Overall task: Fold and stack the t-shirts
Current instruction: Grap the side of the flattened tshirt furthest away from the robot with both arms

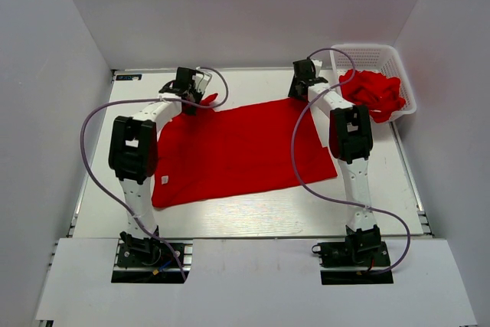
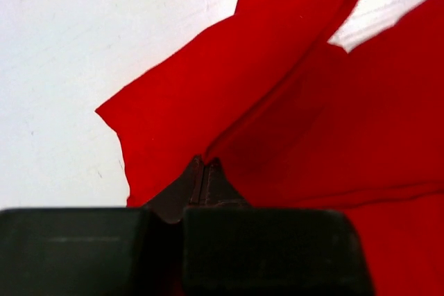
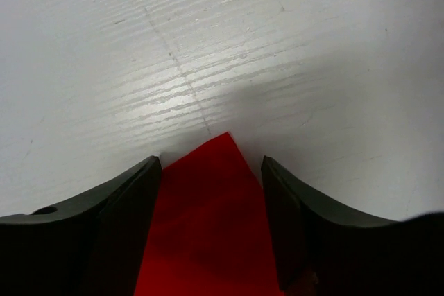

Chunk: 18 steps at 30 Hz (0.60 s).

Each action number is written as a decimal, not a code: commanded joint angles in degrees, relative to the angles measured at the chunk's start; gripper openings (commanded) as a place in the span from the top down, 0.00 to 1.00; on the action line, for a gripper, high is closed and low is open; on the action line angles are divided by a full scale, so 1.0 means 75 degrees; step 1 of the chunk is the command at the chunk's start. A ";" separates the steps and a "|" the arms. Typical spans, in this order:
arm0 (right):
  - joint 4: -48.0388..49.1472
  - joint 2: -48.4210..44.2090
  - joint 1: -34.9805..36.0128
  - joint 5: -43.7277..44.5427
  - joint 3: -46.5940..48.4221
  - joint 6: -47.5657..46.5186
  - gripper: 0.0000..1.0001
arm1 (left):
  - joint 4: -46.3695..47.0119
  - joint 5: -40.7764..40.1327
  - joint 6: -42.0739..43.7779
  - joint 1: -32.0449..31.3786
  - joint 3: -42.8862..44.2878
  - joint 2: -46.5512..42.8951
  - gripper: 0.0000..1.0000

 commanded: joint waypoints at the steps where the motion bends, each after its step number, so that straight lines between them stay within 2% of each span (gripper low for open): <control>1: 0.0217 0.0068 -0.0028 -0.0284 -0.0195 0.0232 0.42 | -0.0007 -0.0018 0.0010 0.0018 -0.0265 -0.0992 1.00; 3: 0.0216 0.0080 -0.0028 -0.0319 -0.0253 0.0290 0.48 | -0.0007 -0.0100 0.0010 0.0018 -0.0348 -0.1098 1.00; 4: 0.0205 0.0069 -0.0028 -0.0331 -0.0242 0.0279 0.56 | -0.0007 -0.0100 0.0010 0.0018 -0.0348 -0.1168 1.00; 7: 0.0170 0.0057 -0.0028 -0.0331 -0.0254 0.0279 0.69 | -0.0007 -0.0100 0.0010 0.0018 -0.0430 -0.1239 1.00; 13: 0.0182 -0.0037 -0.0028 -0.0261 -0.0242 0.0045 0.84 | -0.0614 -0.0100 -0.0516 0.0018 -0.0349 -0.1392 1.00; 16: 0.0193 -0.0154 -0.0028 -0.0238 -0.0370 -0.0166 0.99 | -0.0955 0.0156 -0.1135 0.0018 -0.0348 -0.1485 1.00; 18: 0.0193 -0.0259 -0.0029 -0.0191 -0.0418 -0.0283 1.00 | -0.1213 0.0379 -0.1627 0.0018 -0.0348 -0.1567 1.00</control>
